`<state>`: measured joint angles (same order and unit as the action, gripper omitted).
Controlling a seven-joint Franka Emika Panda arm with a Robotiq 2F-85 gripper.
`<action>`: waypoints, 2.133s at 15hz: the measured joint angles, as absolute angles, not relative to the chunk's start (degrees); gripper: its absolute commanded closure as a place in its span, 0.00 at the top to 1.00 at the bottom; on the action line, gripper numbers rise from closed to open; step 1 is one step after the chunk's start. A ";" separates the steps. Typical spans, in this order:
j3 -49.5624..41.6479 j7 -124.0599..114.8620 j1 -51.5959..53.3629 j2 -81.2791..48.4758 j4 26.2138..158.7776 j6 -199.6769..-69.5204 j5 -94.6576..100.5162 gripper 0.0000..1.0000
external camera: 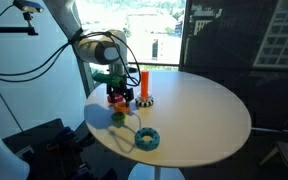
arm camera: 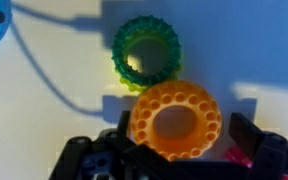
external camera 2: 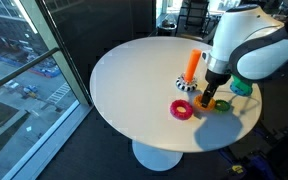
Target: Put the orange ring on the table
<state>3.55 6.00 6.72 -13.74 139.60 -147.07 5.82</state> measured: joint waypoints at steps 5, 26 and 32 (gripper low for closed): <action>3.66 6.10 6.41 -13.01 137.79 -140.50 5.32 1.00; 3.54 -6.35 4.51 10.74 137.70 -125.27 -1.45 1.00; 3.61 -10.73 3.42 15.41 133.48 -115.25 -0.61 1.00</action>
<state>3.61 -10.73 3.42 15.41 133.48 -115.25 -0.61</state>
